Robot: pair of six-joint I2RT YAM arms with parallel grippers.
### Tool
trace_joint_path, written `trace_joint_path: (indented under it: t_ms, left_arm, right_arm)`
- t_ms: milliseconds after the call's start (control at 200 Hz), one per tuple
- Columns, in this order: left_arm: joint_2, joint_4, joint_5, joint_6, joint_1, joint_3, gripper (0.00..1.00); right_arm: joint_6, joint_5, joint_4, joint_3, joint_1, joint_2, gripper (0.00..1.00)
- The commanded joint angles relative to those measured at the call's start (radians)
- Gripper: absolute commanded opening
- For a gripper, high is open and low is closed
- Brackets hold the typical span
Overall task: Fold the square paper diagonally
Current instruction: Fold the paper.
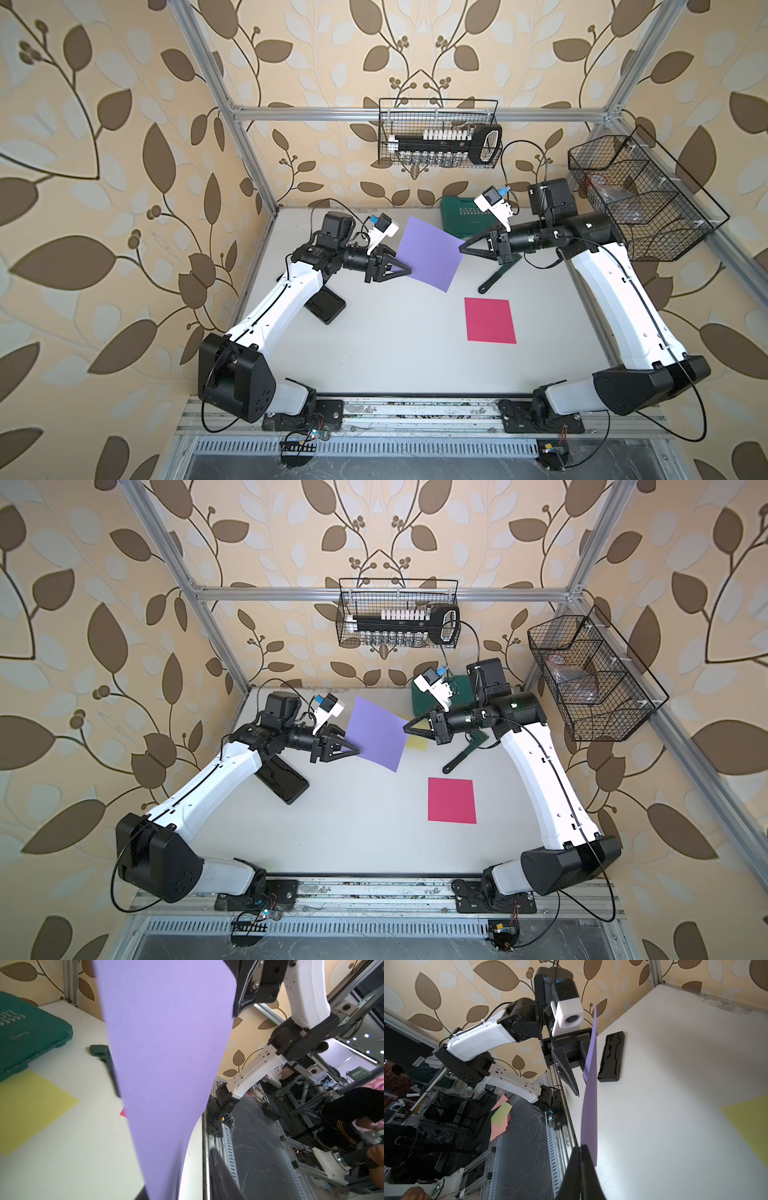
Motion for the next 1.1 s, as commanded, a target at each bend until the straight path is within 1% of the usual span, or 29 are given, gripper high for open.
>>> trace_joint_path:
  t_ms: [0,155,220,265,330,370,485,585,685,760,830,895,980,1095]
  left_arm:
    - [-0.059,0.025,-0.033,-0.031,0.007,0.016,0.25]
    - [-0.069,0.033,-0.093,-0.079,0.007,0.013,0.10]
    - [-0.065,0.032,-0.136,-0.102,0.007,0.019,0.05]
    - [-0.059,0.035,-0.159,-0.129,0.007,0.021,0.03]
    - [-0.048,0.056,-0.169,-0.188,0.005,0.026,0.04]
    - [-0.041,0.071,-0.187,-0.221,0.003,0.026,0.05]
    - [-0.035,0.092,-0.247,-0.268,-0.015,0.029,0.06]
    - [-0.037,0.111,-0.298,-0.310,-0.027,0.034,0.07]
    - [-0.034,0.104,-0.353,-0.341,-0.040,0.040,0.08]
    - [-0.024,0.069,-0.404,-0.345,-0.051,0.056,0.09]
    - [-0.018,0.055,-0.444,-0.353,-0.059,0.065,0.11]
    - [-0.017,0.054,-0.455,-0.350,-0.068,0.065,0.13]
    - [-0.022,0.068,-0.467,-0.350,-0.080,0.054,0.14]
    - [-0.032,0.103,-0.466,-0.374,-0.084,0.034,0.16]
  right_arm:
    - [0.062,0.050,0.048,-0.025,-0.005,0.009,0.00]
    - [0.120,0.080,0.109,-0.050,-0.004,0.003,0.00]
    - [0.156,0.145,0.127,-0.057,-0.003,-0.001,0.00]
    - [0.183,0.206,0.136,-0.058,-0.001,-0.004,0.00]
    - [0.248,0.293,0.169,-0.074,0.009,-0.014,0.00]
    - [0.278,0.348,0.197,-0.093,0.034,-0.027,0.00]
    - [0.335,0.490,0.267,-0.138,0.142,-0.059,0.00]
    - [0.366,0.627,0.281,-0.140,0.239,-0.056,0.00]
    - [0.385,0.725,0.298,-0.145,0.324,-0.046,0.00]
    - [0.399,0.760,0.309,-0.138,0.374,-0.033,0.00]
    - [0.412,0.766,0.306,-0.121,0.407,-0.007,0.00]
    - [0.425,0.774,0.301,-0.104,0.432,0.020,0.00]
    - [0.436,0.773,0.308,-0.086,0.462,0.050,0.00]
    - [0.452,0.770,0.327,-0.075,0.467,0.076,0.00]
